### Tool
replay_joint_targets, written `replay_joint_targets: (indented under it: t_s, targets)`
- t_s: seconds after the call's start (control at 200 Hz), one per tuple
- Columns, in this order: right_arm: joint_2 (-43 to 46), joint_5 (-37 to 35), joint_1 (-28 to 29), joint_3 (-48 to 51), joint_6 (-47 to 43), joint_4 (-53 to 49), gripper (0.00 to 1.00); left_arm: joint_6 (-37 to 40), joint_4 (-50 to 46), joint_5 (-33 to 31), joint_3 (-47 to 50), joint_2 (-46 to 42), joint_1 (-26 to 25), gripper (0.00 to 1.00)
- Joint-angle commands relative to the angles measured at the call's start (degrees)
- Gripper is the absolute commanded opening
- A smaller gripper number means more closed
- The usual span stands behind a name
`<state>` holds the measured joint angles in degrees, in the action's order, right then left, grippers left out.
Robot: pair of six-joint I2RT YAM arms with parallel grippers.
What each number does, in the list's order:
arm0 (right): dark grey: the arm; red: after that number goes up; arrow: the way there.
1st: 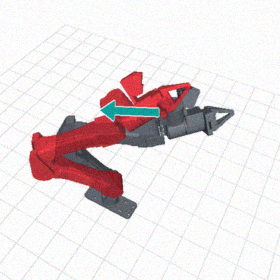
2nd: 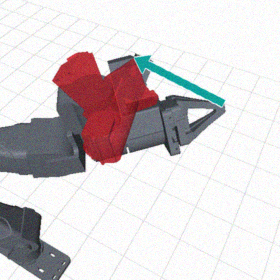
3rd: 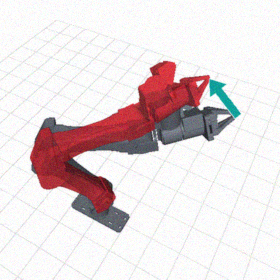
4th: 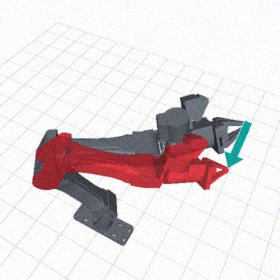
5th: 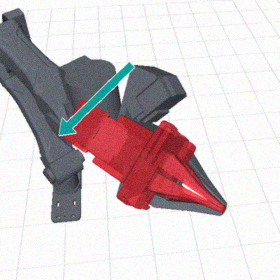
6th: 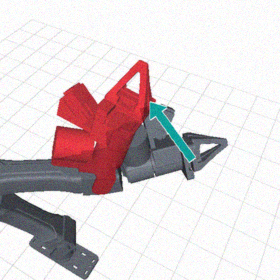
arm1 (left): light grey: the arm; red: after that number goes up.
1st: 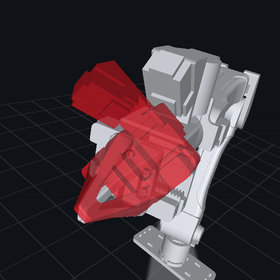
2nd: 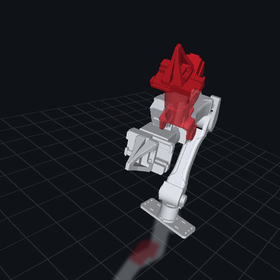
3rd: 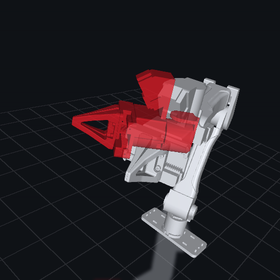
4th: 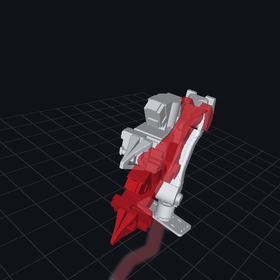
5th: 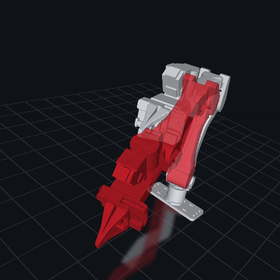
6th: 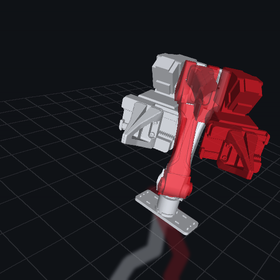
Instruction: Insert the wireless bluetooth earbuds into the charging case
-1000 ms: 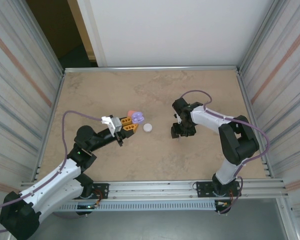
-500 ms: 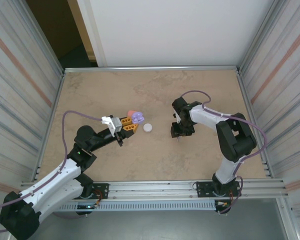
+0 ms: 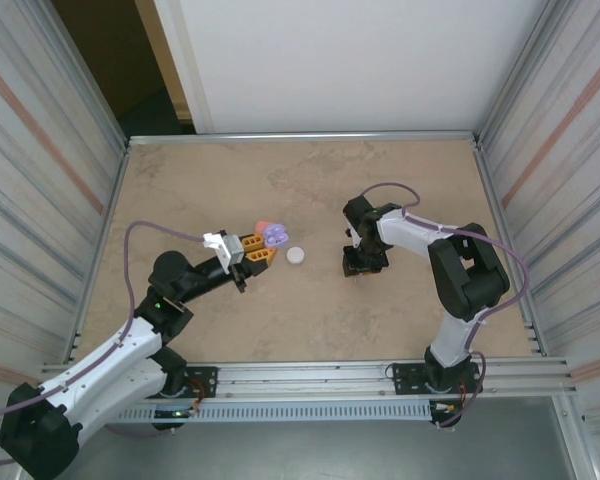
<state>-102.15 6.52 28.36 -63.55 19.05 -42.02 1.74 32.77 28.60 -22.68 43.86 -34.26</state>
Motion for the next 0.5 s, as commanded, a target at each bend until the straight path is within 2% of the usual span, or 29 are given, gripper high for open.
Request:
replay_joint_targets:
  t_s: [0.0, 0.496]
  targets:
    - [-1.3, 1.2, -0.5, -1.7, 0.8, 0.0, 0.36, 1.2, 0.4, -0.4, -0.7, -0.2, -0.3, 0.0]
    - [-2.6, 1.7, -0.5, -2.0, 0.8, 0.0, 0.32, 1.3, -0.2, -0.7, -0.5, -0.9, -0.4, 0.0]
